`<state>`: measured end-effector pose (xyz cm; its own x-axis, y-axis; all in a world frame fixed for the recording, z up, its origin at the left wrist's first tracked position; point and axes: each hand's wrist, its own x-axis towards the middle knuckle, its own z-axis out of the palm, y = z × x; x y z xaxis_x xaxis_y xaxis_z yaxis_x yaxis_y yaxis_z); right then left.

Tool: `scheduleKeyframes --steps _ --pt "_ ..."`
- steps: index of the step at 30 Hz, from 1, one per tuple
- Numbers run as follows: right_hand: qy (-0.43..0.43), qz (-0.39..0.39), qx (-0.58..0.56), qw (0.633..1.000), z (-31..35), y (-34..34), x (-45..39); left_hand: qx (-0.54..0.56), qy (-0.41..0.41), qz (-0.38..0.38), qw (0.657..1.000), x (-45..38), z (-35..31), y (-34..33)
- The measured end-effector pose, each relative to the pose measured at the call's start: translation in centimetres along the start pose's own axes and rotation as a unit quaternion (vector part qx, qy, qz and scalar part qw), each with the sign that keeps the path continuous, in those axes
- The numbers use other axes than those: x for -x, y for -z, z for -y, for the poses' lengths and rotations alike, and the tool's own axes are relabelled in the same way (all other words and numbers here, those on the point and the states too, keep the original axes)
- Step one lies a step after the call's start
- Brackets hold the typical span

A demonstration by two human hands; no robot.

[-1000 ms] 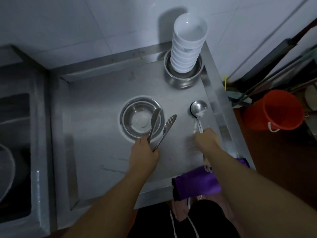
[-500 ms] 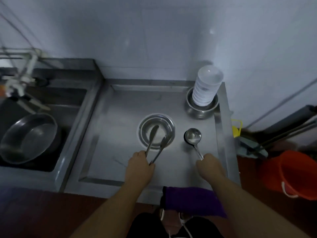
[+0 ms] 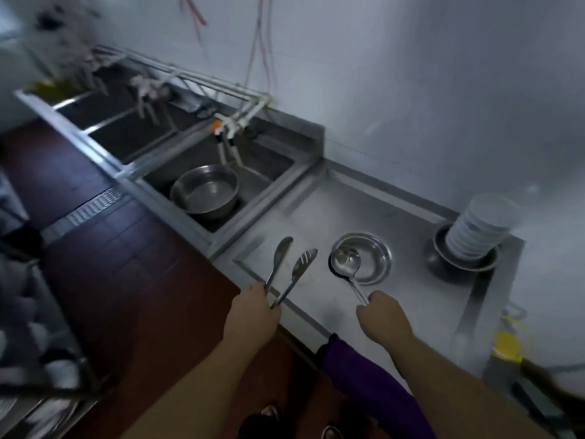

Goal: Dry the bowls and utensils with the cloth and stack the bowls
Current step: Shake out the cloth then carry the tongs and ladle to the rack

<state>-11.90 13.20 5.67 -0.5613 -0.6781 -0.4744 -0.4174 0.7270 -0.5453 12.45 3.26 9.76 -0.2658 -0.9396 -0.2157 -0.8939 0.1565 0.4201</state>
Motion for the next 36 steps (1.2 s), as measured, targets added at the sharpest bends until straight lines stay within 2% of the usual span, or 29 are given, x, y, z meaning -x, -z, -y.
scheduleKeyframes --steps 7,16,22,27,36 --pt "0.140 0.057 0.068 0.986 8.4 -5.0 3.0 0.024 0.136 -0.067 0.988 6.1 8.9 5.3" --pt "0.263 0.134 0.161 0.942 18.5 -16.5 13.1 0.074 0.298 -0.131 0.943 17.4 23.3 10.3" --pt "0.305 0.183 0.190 0.915 22.9 -25.7 22.9 0.121 0.351 -0.159 0.915 25.6 33.9 13.0" --pt "0.342 0.192 0.224 0.892 26.6 -33.7 30.6 0.108 0.385 -0.193 0.896 32.1 42.7 15.9" --pt "0.448 0.231 0.284 0.816 35.3 -46.4 42.2 0.116 0.478 -0.258 0.831 42.7 55.2 20.9"
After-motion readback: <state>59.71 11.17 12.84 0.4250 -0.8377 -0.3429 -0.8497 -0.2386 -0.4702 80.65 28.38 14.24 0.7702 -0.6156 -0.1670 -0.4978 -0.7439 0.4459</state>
